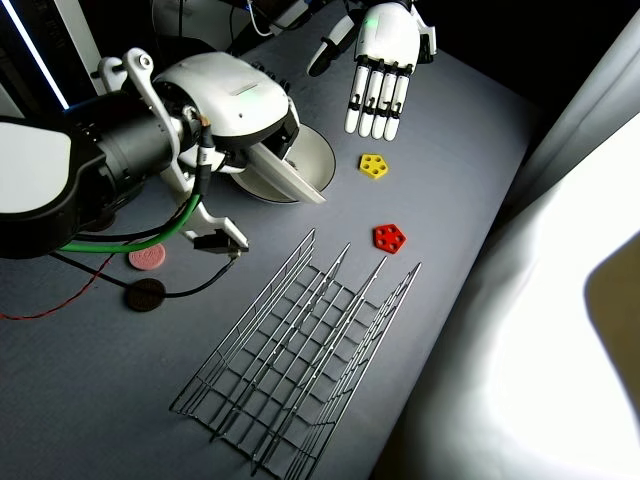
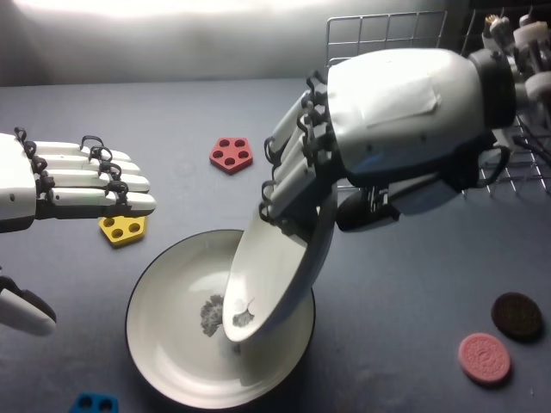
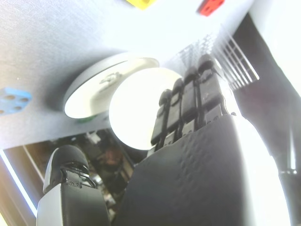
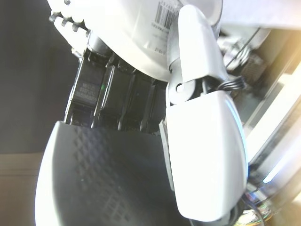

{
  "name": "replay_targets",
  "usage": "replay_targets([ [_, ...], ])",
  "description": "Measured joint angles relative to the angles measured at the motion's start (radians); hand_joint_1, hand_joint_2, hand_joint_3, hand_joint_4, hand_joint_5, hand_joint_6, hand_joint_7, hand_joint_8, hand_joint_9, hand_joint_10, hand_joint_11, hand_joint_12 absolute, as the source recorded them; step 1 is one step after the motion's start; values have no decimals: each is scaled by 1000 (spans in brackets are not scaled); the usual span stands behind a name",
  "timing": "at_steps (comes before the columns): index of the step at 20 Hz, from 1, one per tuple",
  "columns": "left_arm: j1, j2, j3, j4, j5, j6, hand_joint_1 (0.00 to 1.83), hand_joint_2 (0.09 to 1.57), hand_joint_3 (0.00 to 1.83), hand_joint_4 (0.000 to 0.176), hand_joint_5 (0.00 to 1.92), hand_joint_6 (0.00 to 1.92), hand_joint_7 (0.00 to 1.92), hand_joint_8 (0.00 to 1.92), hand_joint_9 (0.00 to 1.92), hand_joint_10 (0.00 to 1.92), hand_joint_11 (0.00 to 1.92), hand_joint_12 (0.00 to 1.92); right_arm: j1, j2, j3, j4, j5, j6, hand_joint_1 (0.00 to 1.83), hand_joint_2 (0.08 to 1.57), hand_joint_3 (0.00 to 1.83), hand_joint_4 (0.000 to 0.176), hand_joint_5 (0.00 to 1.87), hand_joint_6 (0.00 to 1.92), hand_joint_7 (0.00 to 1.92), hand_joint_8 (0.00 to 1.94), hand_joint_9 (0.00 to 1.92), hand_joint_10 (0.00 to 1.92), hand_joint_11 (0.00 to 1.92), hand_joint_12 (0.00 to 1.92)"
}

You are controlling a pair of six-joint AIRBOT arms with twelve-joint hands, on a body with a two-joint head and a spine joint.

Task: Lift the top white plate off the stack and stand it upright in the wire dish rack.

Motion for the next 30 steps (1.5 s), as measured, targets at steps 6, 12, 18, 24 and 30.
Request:
replay_targets([
  [6, 0, 0, 0, 0, 0, 0, 222, 999, 3, 0, 44, 5, 48, 8, 53, 12, 80, 20, 44, -18, 19, -14, 9, 44, 1480, 1145, 1, 0, 784, 1274, 854, 834, 959, 936, 738, 1592],
  [12, 0, 0, 0, 1, 0, 0, 229, 1003, 2, 0, 27, 3, 43, 2, 41, 1, 53, 8, 102, -53, 35, -27, 23, 132, 1479, 1145, 0, 0, 800, 1202, 838, 868, 930, 1001, 773, 1590],
  [18, 0, 0, 1, 2, -3, 0, 271, 978, 0, 0, 4, 1, 26, 0, 29, 0, 50, 6, 157, -61, 64, -25, 35, 311, 1485, 1126, 0, 0, 793, 1187, 911, 791, 1005, 903, 780, 1559],
  [24, 0, 0, 1, 3, -3, 0, 223, 969, 0, 0, 17, 6, 40, 10, 42, 9, 51, 7, 174, -61, 110, -28, 37, 452, 1486, 1117, 0, 0, 831, 1142, 947, 722, 1014, 889, 783, 1551],
  [30, 0, 0, 1, 3, -5, 0, 180, 970, 0, 0, 0, 0, 34, 0, 37, 2, 61, 11, 187, -52, 137, -11, -28, 485, 1483, 1138, 0, 0, 788, 1227, 876, 831, 962, 947, 760, 1580],
])
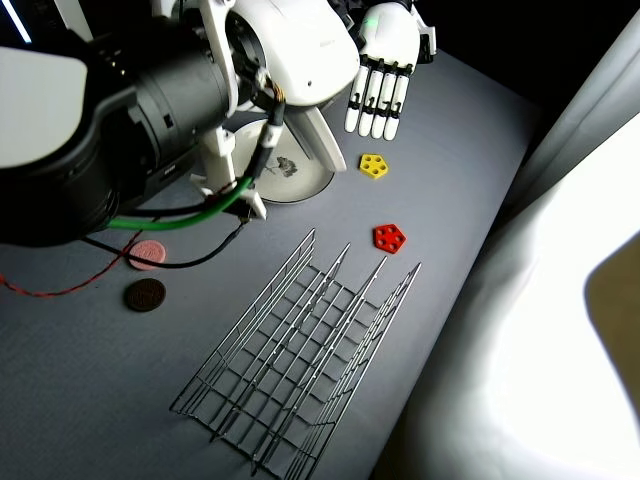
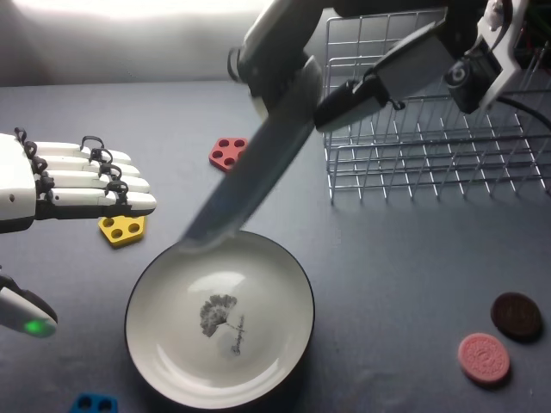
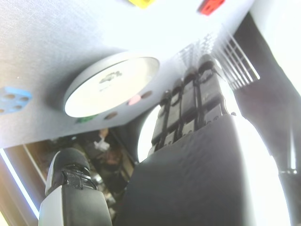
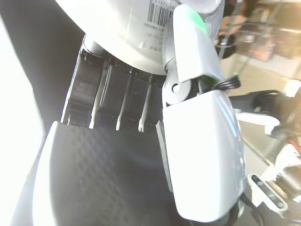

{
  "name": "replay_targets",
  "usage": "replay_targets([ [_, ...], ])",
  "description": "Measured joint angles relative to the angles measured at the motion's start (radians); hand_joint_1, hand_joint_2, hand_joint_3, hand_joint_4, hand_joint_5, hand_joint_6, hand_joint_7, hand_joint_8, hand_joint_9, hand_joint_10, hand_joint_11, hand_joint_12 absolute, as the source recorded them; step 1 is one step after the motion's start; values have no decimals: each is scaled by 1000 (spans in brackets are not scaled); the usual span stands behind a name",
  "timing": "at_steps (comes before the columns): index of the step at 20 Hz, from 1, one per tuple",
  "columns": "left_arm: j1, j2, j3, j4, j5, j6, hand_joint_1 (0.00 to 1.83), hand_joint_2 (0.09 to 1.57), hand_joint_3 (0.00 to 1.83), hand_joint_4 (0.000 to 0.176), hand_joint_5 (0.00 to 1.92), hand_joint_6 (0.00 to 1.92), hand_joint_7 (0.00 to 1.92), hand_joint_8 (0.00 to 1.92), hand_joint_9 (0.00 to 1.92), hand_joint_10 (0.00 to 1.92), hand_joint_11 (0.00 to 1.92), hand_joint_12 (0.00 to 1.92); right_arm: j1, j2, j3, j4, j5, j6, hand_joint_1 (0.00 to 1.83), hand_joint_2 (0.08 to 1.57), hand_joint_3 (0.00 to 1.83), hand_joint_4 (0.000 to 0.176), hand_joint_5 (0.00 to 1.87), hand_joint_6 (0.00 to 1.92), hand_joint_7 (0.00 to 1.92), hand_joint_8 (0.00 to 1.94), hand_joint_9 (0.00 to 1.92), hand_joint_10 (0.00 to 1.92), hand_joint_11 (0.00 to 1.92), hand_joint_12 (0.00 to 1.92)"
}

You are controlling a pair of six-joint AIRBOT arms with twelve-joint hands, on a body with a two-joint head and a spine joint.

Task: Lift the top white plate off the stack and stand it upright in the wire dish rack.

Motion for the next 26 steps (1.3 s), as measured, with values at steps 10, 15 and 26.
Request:
replay_targets([
  [10, 0, 0, 0, 1, -1, 0, 188, 973, 0, 0, 10, 0, 36, 1, 28, 0, 38, 0, -2, -2, 93, -2, 14, 26, 1485, 1125, 0, 0, 821, 1159, 909, 791, 999, 911, 767, 1569],
  [15, 0, 0, 0, 4, -1, 0, 191, 967, 0, 0, 29, 10, 51, 7, 44, 7, 61, 10, 6, -2, 147, 15, 19, 26, 1482, 1135, 0, 0, 796, 1218, 890, 814, 958, 950, 768, 1572],
  [26, 0, 0, 0, 7, -1, 0, 187, 965, 0, 0, 34, 7, 50, 3, 46, 2, 65, 11, 6, 13, 212, 75, -15, 186, 1484, 1126, 1, 0, 834, 1079, 876, 843, 977, 974, 804, 1561],
])
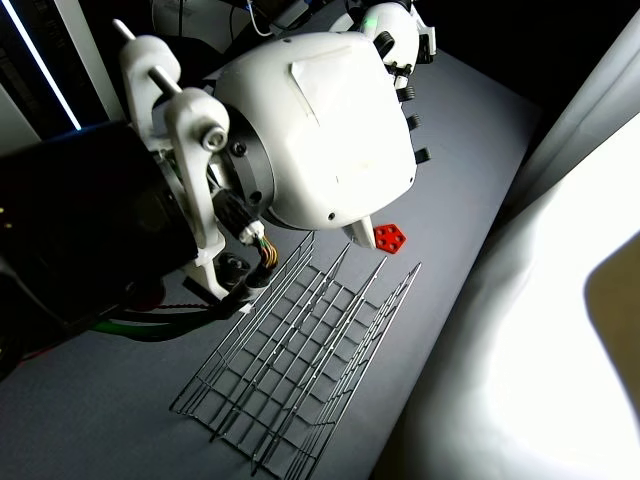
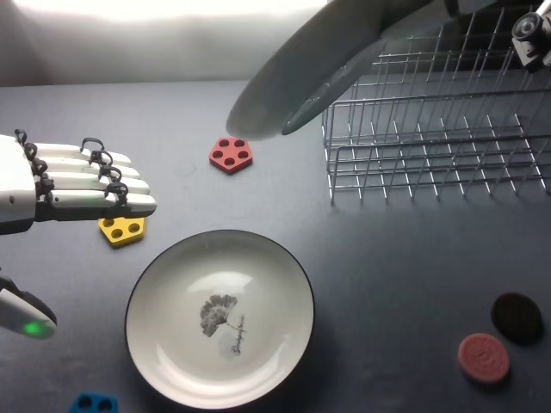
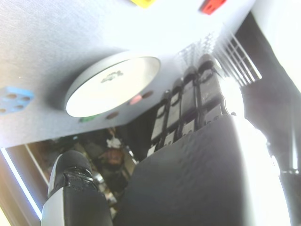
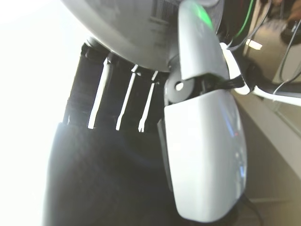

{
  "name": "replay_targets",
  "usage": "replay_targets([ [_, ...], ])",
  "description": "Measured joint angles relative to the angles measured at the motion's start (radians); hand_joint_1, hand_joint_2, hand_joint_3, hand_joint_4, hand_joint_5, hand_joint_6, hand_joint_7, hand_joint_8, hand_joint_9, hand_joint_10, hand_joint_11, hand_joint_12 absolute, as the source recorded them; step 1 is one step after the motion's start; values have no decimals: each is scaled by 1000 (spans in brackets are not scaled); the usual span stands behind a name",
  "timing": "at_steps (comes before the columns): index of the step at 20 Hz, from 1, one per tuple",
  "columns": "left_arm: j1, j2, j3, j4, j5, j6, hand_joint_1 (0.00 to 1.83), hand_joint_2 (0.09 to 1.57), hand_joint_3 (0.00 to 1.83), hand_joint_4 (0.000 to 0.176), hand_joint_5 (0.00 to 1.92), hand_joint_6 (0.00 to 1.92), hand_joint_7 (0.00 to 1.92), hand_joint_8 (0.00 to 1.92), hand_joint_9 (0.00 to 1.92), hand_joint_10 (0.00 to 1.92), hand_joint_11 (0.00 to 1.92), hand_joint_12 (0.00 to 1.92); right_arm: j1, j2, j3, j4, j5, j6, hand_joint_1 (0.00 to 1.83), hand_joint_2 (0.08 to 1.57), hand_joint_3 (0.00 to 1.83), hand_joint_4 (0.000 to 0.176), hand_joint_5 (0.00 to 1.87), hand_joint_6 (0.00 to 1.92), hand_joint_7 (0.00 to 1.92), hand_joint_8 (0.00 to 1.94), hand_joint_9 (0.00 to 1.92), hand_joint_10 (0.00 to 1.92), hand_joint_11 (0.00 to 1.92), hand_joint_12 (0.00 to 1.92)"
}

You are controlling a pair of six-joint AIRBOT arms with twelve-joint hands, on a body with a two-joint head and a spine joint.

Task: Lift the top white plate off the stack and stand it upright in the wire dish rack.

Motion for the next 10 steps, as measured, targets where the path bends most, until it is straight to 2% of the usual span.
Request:
replay_targets([
  [1, 0, 0, 0, 0, 0, 0, 197, 970, 0, 0, 14, 1, 29, 0, 19, 0, 30, 2, 0, -1, 6, 3, -1, 27, 1484, 1128, 1, 0, 834, 1073, 856, 869, 984, 968, 807, 1562],
  [2, 0, 0, 0, 0, 0, 0, 188, 969, 0, 0, 24, 5, 34, 4, 24, 4, 37, 6, 0, -1, 12, 10, -7, 69, 1496, 1060, 0, 0, 975, 879, 1028, 645, 1171, 691, 932, 1431],
  [3, 0, 0, 0, 1, 0, 0, 187, 970, 1, 0, 21, 4, 32, 3, 22, 3, 41, 8, 0, -1, 15, 13, -13, 89, 1489, 1105, 0, 0, 863, 1020, 930, 765, 1064, 843, 844, 1510],
  [4, 0, 0, 0, 0, 0, 0, 159, 970, 1, 0, 11, 0, 23, 0, 15, 0, 36, 6, 0, 0, 21, 18, -21, 125, 1486, 1119, 3, 0, 826, 1078, 893, 825, 1016, 918, 806, 1558],
  [8, 0, 0, 0, 0, -1, 0, 158, 969, 0, 0, 7, 2, 30, 4, 27, 4, 48, 10, 0, 11, 35, 21, -50, 182, 1484, 1129, 0, 0, 803, 1120, 884, 819, 1000, 953, 790, 1579],
  [9, 0, 0, 0, 0, -1, 0, 147, 981, 5, 0, 3, 0, 25, 1, 16, 0, 32, 3, 0, 17, 37, 23, -58, 186, 1497, 1058, 0, 0, 952, 895, 1075, 596, 1175, 676, 924, 1444],
  [10, 0, 0, 0, 1, -1, 0, 148, 984, 5, 0, 8, 2, 28, 2, 19, 2, 40, 7, 0, 20, 40, 28, -66, 196, 1492, 1097, 0, 0, 853, 995, 985, 744, 1081, 807, 840, 1505],
])
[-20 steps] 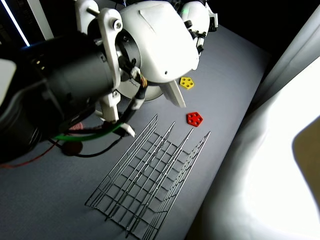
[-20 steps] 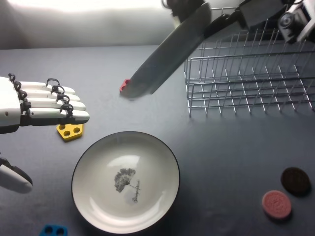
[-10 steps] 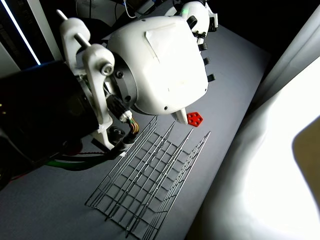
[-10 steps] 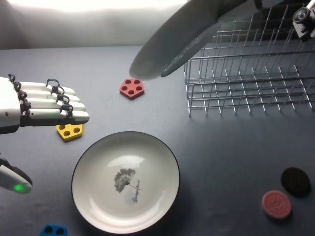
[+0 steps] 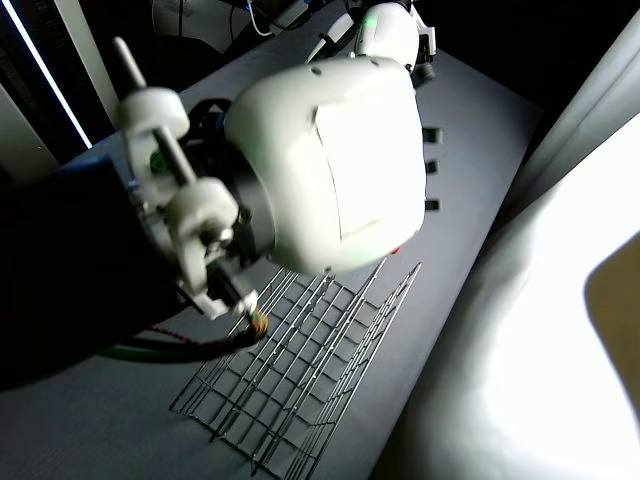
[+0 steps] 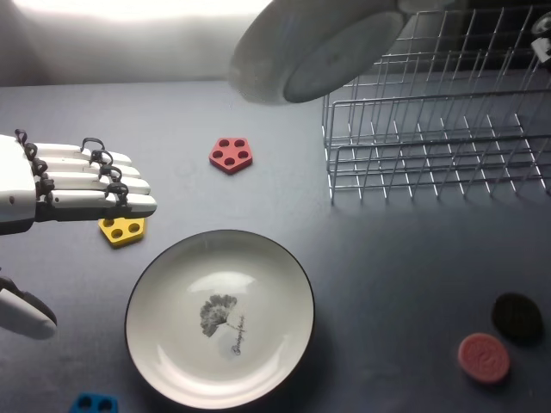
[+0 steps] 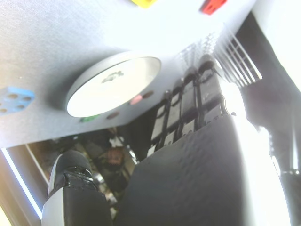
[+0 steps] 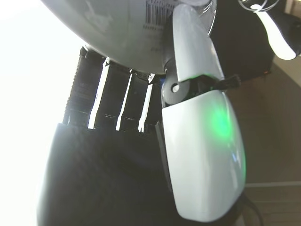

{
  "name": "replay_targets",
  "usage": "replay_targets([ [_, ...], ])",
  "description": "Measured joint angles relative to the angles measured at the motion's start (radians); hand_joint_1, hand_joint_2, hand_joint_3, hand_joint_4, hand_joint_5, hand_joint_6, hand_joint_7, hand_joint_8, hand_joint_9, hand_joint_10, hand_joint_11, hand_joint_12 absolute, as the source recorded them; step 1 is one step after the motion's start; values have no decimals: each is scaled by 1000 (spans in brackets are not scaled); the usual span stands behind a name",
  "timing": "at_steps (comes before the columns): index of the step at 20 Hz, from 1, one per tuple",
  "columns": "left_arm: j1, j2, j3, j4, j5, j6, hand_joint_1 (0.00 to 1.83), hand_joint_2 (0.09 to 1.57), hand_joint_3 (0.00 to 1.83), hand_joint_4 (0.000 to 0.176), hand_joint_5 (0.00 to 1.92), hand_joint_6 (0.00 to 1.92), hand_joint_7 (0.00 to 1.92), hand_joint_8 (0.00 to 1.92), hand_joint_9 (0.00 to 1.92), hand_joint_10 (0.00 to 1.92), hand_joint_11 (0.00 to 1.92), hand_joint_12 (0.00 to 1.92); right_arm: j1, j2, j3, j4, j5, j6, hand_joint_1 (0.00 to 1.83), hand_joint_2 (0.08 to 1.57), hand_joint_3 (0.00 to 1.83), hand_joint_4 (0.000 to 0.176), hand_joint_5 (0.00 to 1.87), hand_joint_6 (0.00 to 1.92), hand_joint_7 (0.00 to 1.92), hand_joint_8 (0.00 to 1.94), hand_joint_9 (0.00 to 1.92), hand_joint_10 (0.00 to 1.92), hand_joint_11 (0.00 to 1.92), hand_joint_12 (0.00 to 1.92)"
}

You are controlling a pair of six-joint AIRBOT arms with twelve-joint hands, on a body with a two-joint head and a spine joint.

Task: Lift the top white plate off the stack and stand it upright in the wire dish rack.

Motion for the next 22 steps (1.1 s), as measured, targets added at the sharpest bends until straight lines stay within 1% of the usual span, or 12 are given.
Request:
replay_targets([
  [1, 0, 0, 0, 0, 0, 0, 189, 981, 3, 0, 11, 3, 38, 6, 32, 7, 45, 9, 0, 1, 4, 5, -7, 10, 1501, 1043, 0, 0, 983, 812, 1114, 568, 1231, 574, 947, 1410],
  [3, 0, 0, 0, 0, 0, 0, 179, 973, 0, 0, 29, 7, 52, 8, 41, 7, 56, 13, 0, 3, 5, 20, -28, 14, 1487, 1115, 0, 0, 819, 1117, 949, 760, 1013, 876, 816, 1531],
  [5, 0, 0, 0, 0, 0, 0, 187, 978, 1, 0, 16, 0, 36, 0, 29, 1, 44, 7, 0, 3, 6, 34, -52, 34, 1484, 1131, 0, 0, 785, 1202, 920, 806, 954, 940, 784, 1563],
  [7, 0, 0, 0, 0, 0, 0, 185, 977, 0, 0, 6, 1, 35, 2, 27, 2, 43, 7, 0, 11, -2, 39, -72, 37, 1497, 1048, 0, 0, 969, 997, 1141, 446, 1164, 620, 954, 1368],
  [9, 0, 0, 0, 0, 0, 0, 167, 973, 0, 0, 7, 1, 29, 0, 28, 2, 54, 11, 0, 24, -7, 47, -106, 58, 1487, 1115, 0, 0, 823, 1169, 957, 716, 1005, 865, 817, 1516],
  [10, 0, 0, 0, 0, 0, 0, 190, 969, 0, 0, 34, 11, 61, 12, 53, 11, 68, 17, 0, 32, -10, 51, -123, 60, 1495, 1065, 0, 0, 929, 1057, 1069, 580, 1124, 677, 930, 1395],
  [12, 0, 0, 0, 0, 0, 0, 192, 979, 2, 0, 28, 5, 56, 7, 45, 5, 53, 10, 0, 46, -20, 54, -151, 86, 1500, 1037, 0, 0, 989, 972, 1145, 464, 1217, 506, 981, 1316],
  [17, 0, 0, 0, 1, 0, 0, 177, 980, 2, 0, 14, 5, 46, 4, 49, 3, 62, 12, 13, 69, -67, 28, -190, 119, 1500, 1030, 0, 0, 1001, 932, 1197, 353, 1214, 534, 997, 1309],
  [18, 0, 0, 0, 1, 0, 0, 166, 983, 2, 0, 13, 4, 50, 5, 48, 2, 61, 12, 21, 72, -78, 21, -190, 119, 1489, 1104, 0, 0, 851, 1117, 1000, 662, 1034, 810, 857, 1468],
  [19, 0, 0, 0, 0, 0, 0, 175, 982, 2, 0, 7, 1, 42, 1, 44, 1, 62, 12, 25, 76, -88, 16, -188, 120, 1484, 1128, 0, 0, 796, 1198, 929, 778, 963, 923, 798, 1544],
  [20, 0, 0, 0, 1, 0, 0, 187, 982, 1, 0, 11, 2, 43, 1, 45, 1, 67, 14, 40, 81, -100, 8, -179, 130, 1483, 1133, 0, 0, 783, 1219, 922, 794, 946, 950, 786, 1559],
  [22, 0, 0, 0, 2, 0, 0, 183, 978, 0, 0, 5, 1, 36, 3, 37, 4, 60, 10, 64, 92, -106, -10, -174, 143, 1498, 1045, 0, 0, 980, 976, 1165, 420, 1148, 641, 962, 1358],
])
